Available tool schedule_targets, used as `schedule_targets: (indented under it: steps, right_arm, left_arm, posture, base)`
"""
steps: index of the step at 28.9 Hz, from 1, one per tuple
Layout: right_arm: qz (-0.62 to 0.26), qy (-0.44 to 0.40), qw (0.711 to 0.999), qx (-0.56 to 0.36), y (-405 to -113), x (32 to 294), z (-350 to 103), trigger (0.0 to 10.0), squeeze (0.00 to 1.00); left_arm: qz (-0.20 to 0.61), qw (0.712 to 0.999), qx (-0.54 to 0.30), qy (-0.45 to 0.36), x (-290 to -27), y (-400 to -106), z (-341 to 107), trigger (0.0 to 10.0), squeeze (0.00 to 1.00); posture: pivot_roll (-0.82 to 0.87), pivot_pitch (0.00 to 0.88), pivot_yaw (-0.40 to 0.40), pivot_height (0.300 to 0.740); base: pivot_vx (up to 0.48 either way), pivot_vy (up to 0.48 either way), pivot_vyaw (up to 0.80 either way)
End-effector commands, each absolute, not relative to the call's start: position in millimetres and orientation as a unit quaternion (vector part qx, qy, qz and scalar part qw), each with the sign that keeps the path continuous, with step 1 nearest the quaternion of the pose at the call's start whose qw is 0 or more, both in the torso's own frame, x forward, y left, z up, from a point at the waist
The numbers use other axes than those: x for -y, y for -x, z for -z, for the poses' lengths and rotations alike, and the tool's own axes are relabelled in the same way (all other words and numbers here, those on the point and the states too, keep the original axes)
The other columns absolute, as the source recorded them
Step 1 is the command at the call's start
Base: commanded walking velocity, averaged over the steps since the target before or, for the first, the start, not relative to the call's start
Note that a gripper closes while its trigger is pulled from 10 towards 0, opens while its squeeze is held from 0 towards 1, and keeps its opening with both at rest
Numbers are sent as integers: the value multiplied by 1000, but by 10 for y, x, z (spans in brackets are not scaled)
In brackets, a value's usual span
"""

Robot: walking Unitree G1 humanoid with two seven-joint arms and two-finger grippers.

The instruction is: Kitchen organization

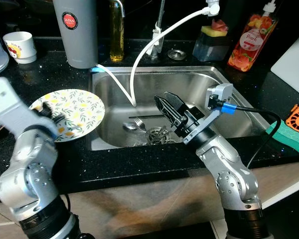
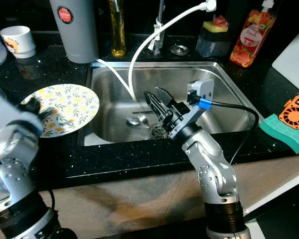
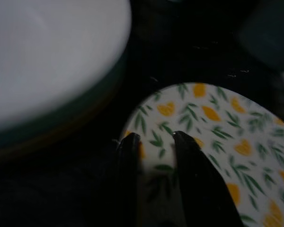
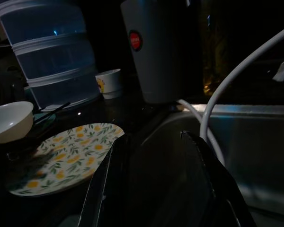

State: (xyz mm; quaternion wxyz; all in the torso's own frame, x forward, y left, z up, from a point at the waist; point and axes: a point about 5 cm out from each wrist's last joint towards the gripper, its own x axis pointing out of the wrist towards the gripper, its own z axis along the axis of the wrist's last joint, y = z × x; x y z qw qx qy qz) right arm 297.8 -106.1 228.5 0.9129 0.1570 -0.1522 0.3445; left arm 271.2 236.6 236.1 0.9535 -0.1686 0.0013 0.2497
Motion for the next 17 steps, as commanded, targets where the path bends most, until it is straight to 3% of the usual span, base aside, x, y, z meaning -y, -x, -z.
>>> schedule_targets:
  steps: [1, 2, 5, 8, 11, 17]
  right_arm:
    - [-348, -156, 913, 145, -2987, 1050, -2261, 10000, 0]
    - [-348, -156, 913, 145, -2987, 1050, -2261, 10000, 0]
    - [-347, -157, 913, 145, -2993, 1047, -2258, 10000, 0]
    - [-343, -158, 914, 147, -2996, 1057, -2256, 10000, 0]
    - [-339, -158, 915, 148, -2993, 1072, -2253, 10000, 0]
    - [-332, -158, 918, 151, -2986, 1096, -2253, 10000, 0]
  left_arm:
    - [-268, 961, -37, 63, -2492, -2714, -2354, 10000, 0]
    - [-268, 961, -37, 63, -2492, -2714, -2354, 10000, 0]
    - [-218, 972, -51, -76, -2554, -2790, -2435, 10000, 0]
    - [-171, 974, -48, -142, -2559, -2852, -2563, 10000, 0]
    - [-135, 976, -58, -162, -2526, -2874, -2583, 10000, 0]
    - [-145, 978, -107, -104, -2586, -2902, -2479, 10000, 0]
  posture:
    - [187, 98, -66, 740]
    - [187, 98, -66, 740]
    - [186, 99, -62, 740]
    - [183, 98, -55, 740]
    - [183, 98, -55, 740]
    - [175, 95, -43, 740]
  base:
    - [0, 0, 0]
    - [0, 0, 0]
    - [0, 0, 0]
    - [0, 0, 0]
    - [0, 0, 0]
    - [0, 0, 0]
